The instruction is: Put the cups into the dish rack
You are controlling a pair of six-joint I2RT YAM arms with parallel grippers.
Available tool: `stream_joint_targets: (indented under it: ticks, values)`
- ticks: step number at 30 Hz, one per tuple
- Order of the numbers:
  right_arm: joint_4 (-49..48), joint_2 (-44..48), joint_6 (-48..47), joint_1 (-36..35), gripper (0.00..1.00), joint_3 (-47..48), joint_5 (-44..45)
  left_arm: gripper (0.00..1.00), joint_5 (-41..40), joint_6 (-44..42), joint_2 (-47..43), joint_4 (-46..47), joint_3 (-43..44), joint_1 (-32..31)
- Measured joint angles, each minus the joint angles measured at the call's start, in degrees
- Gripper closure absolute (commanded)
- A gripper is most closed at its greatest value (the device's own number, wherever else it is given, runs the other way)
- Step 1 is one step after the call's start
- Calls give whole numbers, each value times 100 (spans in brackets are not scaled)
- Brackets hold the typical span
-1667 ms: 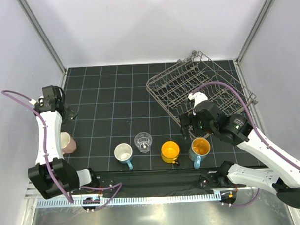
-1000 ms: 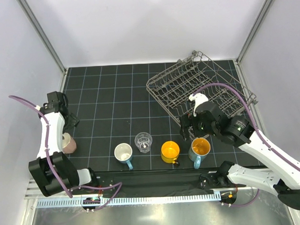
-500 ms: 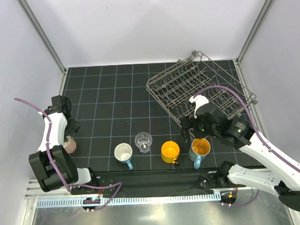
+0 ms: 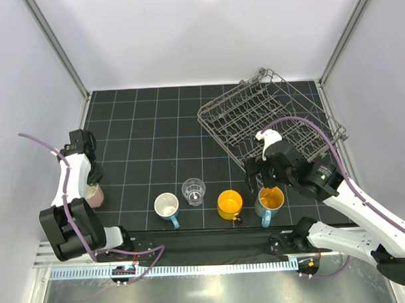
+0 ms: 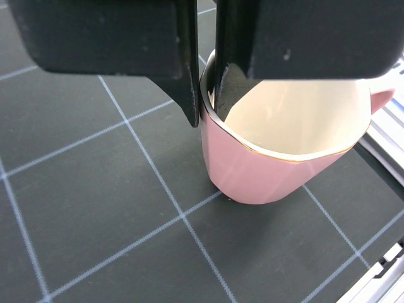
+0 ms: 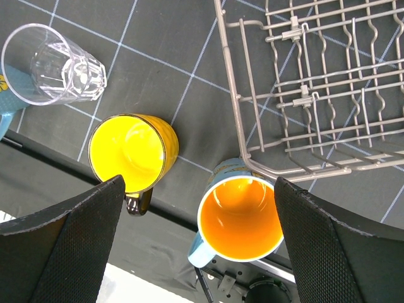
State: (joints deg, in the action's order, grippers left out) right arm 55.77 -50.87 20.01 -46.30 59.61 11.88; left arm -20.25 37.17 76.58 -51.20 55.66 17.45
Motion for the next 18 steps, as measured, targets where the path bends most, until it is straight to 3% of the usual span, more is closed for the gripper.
stream_joint_targets:
  ticks: [8,14,18]
  values:
    - [0,0,-22,0,0,-63,11,100,723,-17,-1051,-13,9,20]
    - [0,2,-22,0,0,-76,11,100,2253,90,-1880,35,304,17]
    - [-28,2,-22,0,0,-79,-92,100,3449,608,-2098,306,374,20]
